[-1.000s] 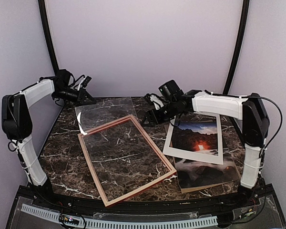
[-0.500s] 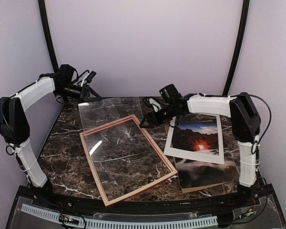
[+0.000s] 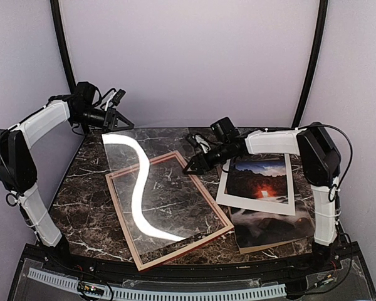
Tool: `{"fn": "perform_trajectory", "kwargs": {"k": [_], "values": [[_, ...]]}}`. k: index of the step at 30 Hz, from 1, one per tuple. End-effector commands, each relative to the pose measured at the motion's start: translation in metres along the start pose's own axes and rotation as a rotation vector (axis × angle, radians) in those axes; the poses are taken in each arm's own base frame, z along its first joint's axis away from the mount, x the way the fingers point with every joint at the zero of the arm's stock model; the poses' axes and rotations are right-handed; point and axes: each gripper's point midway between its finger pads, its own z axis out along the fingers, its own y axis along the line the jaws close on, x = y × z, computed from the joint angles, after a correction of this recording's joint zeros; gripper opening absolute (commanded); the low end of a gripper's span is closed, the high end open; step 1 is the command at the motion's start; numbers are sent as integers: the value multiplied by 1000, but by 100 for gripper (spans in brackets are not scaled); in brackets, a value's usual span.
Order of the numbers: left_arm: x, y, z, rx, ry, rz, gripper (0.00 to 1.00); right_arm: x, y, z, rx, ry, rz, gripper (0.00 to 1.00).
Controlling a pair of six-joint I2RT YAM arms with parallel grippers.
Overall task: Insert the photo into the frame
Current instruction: Pass from the left arm to the right
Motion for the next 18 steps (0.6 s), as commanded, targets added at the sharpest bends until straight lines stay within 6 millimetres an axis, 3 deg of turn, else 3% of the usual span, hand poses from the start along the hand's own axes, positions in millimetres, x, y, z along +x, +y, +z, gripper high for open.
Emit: {"fn": "perform_trajectory", "kwargs": {"k": [1, 11, 18], "values": [[-5, -21, -9, 20, -24, 50, 0, 2, 13, -5, -107, -40, -34, 63], [0, 4, -3, -44, -26, 9, 0, 1, 33, -27, -252, -110, 13, 27], [0, 19, -8, -64, -46, -31, 0, -8, 37, -44, -287, -156, 20, 14]]}}
